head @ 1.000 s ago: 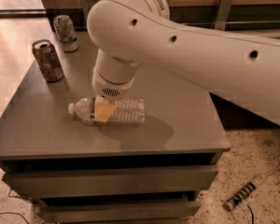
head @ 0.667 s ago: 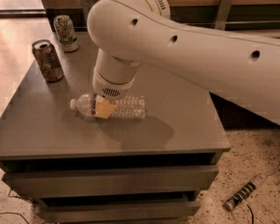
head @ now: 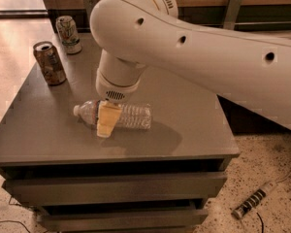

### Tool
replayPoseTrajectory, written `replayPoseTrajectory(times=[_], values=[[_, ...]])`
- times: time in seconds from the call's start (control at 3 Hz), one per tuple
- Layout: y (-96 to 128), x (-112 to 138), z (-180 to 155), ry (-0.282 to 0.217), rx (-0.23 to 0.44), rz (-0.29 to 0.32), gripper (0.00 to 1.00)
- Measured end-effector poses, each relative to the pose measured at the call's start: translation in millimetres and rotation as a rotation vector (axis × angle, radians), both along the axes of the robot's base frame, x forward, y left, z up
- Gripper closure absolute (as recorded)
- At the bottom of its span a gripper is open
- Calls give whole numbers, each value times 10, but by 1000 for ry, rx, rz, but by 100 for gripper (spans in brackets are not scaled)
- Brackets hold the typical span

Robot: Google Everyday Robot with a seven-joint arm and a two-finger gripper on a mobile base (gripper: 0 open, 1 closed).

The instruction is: Knock water bottle over

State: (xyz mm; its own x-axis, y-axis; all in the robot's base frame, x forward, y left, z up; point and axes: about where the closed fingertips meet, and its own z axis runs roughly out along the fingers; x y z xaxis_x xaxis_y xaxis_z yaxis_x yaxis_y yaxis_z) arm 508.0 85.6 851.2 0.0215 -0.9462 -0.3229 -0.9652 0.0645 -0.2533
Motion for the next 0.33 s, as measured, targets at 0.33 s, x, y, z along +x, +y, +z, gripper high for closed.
replayPoseTrajectory(times=[0.33], values=[[0,0,1,0,0,0,0]])
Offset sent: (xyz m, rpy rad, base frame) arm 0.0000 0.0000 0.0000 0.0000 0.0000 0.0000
